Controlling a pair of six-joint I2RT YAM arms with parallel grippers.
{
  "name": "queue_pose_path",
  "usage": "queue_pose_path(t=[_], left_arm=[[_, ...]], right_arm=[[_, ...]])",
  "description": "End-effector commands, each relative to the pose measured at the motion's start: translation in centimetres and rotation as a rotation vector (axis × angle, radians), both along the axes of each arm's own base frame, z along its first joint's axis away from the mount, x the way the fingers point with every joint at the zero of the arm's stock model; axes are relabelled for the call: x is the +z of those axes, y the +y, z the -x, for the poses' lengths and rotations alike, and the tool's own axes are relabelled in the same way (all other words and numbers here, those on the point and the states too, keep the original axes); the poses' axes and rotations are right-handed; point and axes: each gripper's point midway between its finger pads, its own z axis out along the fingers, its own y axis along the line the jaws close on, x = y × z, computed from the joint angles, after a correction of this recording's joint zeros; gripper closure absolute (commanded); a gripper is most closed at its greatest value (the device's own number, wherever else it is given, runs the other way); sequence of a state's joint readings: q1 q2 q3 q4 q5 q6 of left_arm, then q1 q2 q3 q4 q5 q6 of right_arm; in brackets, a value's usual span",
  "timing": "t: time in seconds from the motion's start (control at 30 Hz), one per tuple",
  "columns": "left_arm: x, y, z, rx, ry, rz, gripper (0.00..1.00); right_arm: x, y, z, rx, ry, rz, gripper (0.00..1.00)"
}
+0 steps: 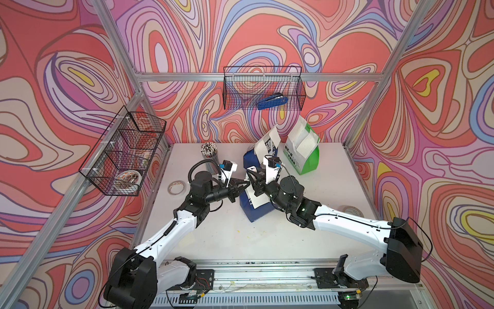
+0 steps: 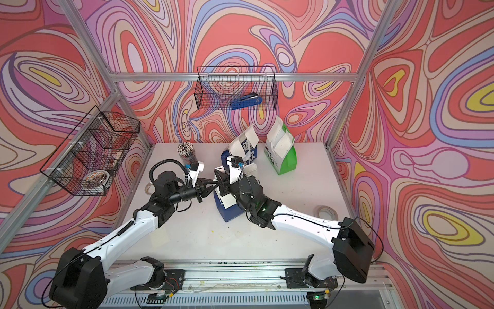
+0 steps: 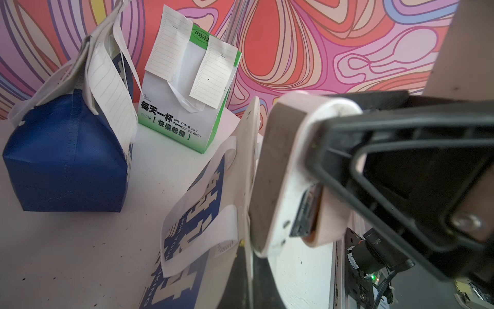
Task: Staple the receipts to the bags
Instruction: Place the stapler in the takeout bag.
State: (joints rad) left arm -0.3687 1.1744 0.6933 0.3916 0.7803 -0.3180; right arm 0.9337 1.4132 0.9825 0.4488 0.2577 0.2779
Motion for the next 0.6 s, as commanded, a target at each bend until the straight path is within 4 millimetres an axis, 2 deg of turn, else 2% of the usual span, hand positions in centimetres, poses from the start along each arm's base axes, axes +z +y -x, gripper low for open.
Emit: queue_pose_path(t=[0.0,0.1,0.33,0.57], left_arm=[[3.4,-0.7,0.6,-0.039,-0.141,0.055,1.0],[3.3,-0.8,0.7,-0.042,-0.139,0.057,1.0],[3.6,-0.8,0.8,-0.044,-0.147,0.064,1.0],[4.0,-0.8,0.8,-0.04,-0.149,0.07,1.0]], right_arm=[[0.8,-0.3,-0.1,-0.019,-0.032,-0.04,0.82],[1.4,-0.7,0.0,-0.026,-0.042,-0.073,0.82],[1.0,-0.6,-0.5,-0.047,-0.047,-0.07,0.82],[-0.9,-1.0,-0.5,-0.061,-0.025,-0.027,0.82]])
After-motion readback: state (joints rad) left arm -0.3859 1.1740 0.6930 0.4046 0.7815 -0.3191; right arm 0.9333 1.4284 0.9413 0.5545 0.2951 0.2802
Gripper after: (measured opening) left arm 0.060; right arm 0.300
